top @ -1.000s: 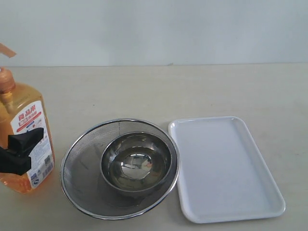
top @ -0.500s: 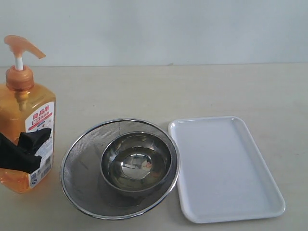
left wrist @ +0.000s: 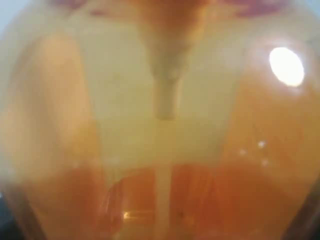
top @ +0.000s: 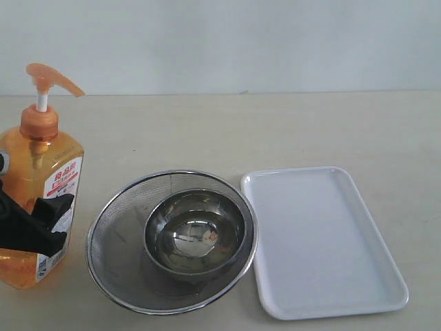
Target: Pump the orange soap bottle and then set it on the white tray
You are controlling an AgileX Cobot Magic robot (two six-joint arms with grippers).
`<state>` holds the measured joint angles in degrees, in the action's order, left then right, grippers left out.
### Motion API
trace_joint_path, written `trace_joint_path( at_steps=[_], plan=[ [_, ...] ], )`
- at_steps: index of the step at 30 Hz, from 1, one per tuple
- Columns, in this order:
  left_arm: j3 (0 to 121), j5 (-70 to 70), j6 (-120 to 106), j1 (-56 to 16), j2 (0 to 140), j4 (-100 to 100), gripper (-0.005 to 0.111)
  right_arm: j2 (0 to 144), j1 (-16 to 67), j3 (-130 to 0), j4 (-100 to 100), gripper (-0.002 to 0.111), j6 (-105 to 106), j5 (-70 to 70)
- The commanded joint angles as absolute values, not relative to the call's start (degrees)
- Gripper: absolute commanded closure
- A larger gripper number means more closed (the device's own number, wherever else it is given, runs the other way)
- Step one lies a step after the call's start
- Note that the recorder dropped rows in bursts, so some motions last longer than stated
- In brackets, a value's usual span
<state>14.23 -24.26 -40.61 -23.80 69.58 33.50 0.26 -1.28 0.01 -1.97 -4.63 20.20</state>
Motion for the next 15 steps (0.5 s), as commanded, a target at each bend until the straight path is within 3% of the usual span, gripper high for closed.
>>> trace_joint_path(
  at_steps=[1,15],
  plan=[
    [15.64,-30.73,-45.82,-26.09,68.60,40.01,0.102,0.00,-1.67,0.00,-2.14,0.108,-4.37,19.93],
    [19.70,-38.10,-69.43,-36.02,68.83,67.51,0.102,0.00,-1.67,0.00,-2.14,0.108,-4.37,19.93]
  ],
)
